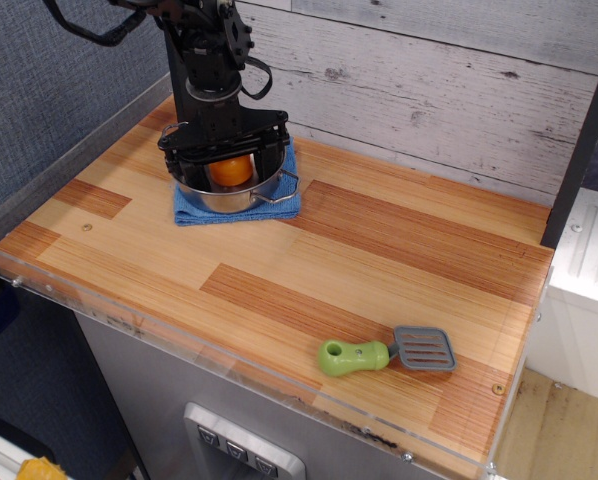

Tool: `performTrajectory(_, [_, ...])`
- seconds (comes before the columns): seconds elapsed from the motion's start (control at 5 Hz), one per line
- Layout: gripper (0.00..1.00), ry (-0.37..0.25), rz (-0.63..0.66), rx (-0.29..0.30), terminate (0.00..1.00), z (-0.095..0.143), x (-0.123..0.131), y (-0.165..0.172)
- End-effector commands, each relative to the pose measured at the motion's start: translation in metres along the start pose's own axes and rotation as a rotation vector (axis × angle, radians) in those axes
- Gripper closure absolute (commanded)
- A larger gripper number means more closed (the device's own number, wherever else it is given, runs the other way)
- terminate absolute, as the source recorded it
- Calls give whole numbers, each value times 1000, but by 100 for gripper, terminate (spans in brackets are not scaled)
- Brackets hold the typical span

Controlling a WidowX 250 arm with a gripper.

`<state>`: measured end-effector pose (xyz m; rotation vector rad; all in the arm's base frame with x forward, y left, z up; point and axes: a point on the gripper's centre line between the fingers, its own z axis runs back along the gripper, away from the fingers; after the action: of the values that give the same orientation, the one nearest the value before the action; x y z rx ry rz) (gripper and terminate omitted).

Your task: Move carrot into bowl

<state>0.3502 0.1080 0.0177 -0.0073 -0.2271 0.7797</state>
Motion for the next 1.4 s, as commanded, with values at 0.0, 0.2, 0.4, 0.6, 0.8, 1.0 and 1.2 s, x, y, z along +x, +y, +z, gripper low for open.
performTrajectory(0.0, [0,-56,7,-33,0,33,6,4])
performTrajectory(0.2, [0,-70,11,-48,0,49,7,3])
performTrajectory(0.4, [0,-97,14,-63,0,69,7,2])
performTrajectory(0.6, [0,-127,8,-85,0,93,2,2])
performTrajectory(0.8, [0,-157,9,-112,0,116,-5,2])
performTrajectory(1.0, [0,-157,9,-112,0,116,-5,2])
performTrajectory(1.2, [0,-157,9,-112,0,116,-5,2])
